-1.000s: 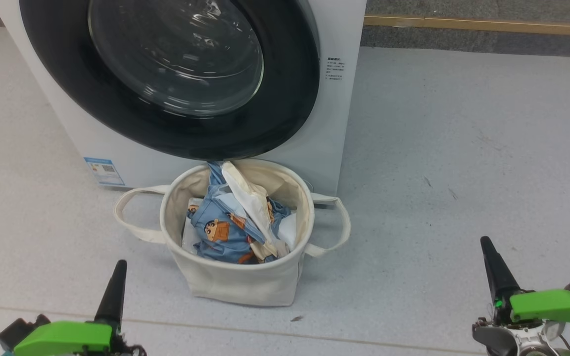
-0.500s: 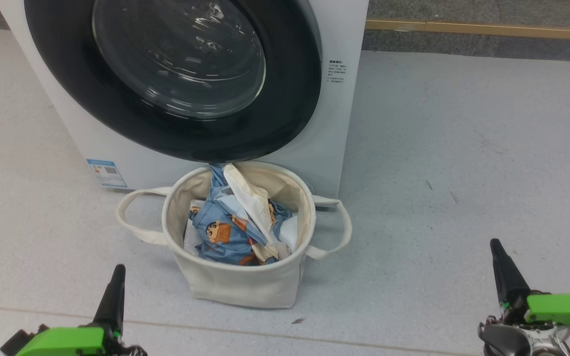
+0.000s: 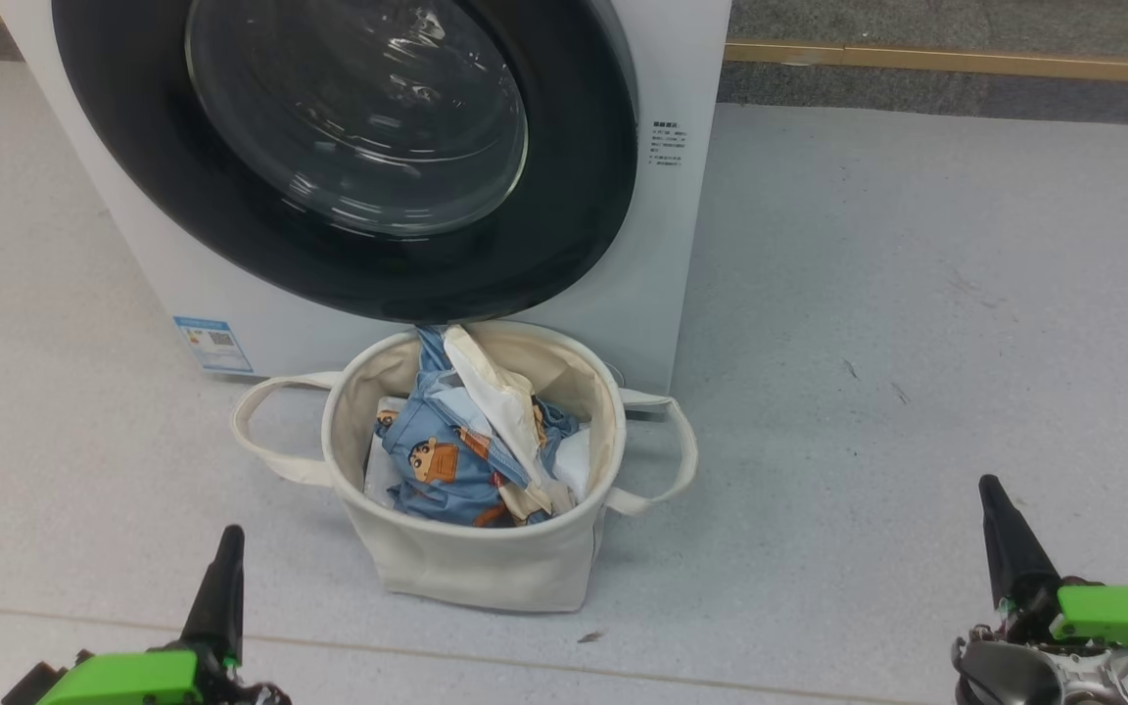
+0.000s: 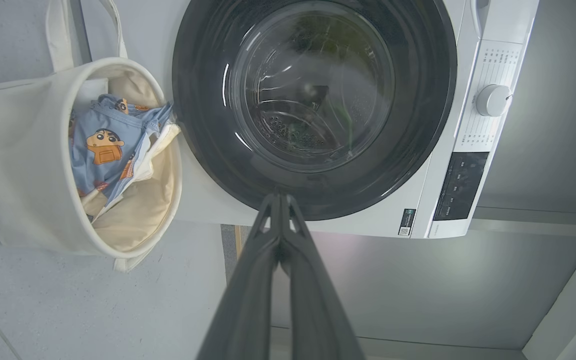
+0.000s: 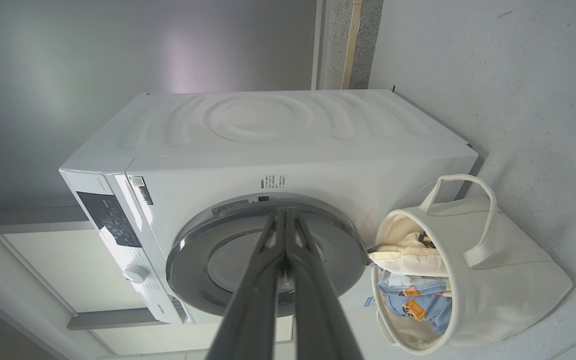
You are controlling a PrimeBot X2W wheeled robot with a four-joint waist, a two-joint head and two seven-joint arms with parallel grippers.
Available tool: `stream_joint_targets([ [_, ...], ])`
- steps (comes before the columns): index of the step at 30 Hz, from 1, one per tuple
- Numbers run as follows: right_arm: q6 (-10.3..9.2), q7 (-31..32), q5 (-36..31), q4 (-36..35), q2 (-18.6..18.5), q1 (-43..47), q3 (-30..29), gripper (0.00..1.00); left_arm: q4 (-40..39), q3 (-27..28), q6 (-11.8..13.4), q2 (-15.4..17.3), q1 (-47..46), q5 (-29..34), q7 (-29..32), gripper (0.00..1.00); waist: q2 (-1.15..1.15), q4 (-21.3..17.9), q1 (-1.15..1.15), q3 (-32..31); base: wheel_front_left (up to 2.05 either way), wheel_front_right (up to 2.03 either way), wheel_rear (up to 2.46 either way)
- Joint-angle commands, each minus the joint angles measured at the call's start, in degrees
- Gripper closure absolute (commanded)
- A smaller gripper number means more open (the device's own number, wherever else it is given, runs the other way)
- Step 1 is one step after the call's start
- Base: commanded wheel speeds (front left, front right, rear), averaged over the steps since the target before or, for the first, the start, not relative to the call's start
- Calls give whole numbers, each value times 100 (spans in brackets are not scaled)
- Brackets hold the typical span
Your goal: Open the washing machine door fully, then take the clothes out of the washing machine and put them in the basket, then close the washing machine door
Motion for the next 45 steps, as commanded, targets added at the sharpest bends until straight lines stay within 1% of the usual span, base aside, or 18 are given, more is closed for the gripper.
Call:
stream_joint_targets([
  [1, 2, 43, 30, -181, -1, -73, 99, 100, -151, 209, -41, 24, -133, -15, 41, 100, 0, 0, 0, 0, 0, 0, 0],
  [45, 2, 95, -24, -177, 44, -78, 35, 100, -150, 244, -41, 0, -136, 14, 69, 100, 0, 0, 0, 0, 0, 0, 0],
])
